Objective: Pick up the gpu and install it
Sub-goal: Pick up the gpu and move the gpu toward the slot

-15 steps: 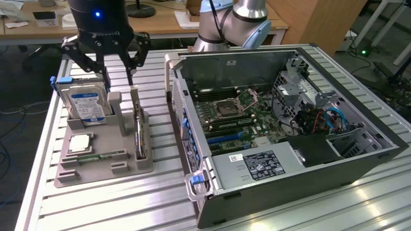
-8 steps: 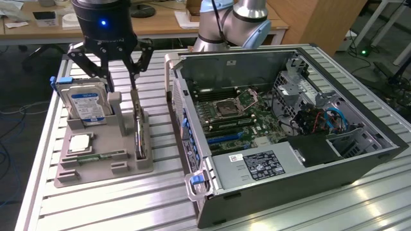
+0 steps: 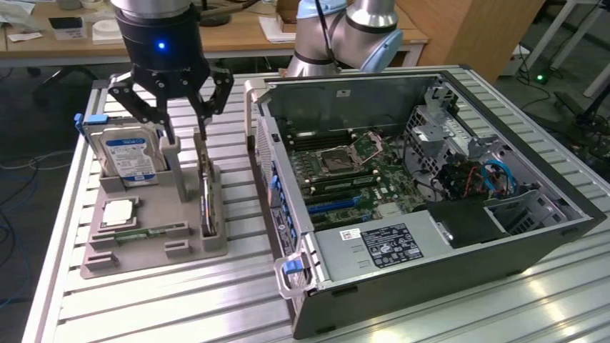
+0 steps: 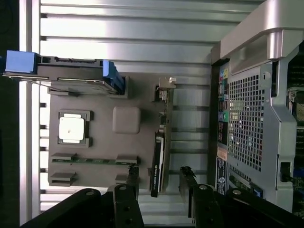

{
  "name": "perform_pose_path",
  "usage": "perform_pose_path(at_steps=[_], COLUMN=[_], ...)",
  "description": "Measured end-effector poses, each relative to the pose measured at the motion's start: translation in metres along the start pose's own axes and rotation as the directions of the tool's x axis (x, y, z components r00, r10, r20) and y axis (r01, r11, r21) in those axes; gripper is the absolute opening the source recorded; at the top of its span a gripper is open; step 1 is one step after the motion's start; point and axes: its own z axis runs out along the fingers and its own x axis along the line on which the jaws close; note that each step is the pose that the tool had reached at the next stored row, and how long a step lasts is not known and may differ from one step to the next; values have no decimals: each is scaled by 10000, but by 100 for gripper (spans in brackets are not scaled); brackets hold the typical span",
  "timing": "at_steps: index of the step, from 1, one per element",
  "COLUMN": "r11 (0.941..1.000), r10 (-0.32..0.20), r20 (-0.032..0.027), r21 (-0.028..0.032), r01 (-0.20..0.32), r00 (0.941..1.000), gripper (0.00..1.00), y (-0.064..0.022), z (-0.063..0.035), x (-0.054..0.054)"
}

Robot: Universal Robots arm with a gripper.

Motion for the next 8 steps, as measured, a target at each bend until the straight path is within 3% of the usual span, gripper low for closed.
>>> perform_pose_path(at_steps=[8], r11=[10000], r10=[0], r20=[1], r21=[1], r01=[0], r00=[10000], gripper=[47], y=[-10], z=[145], x=[-13])
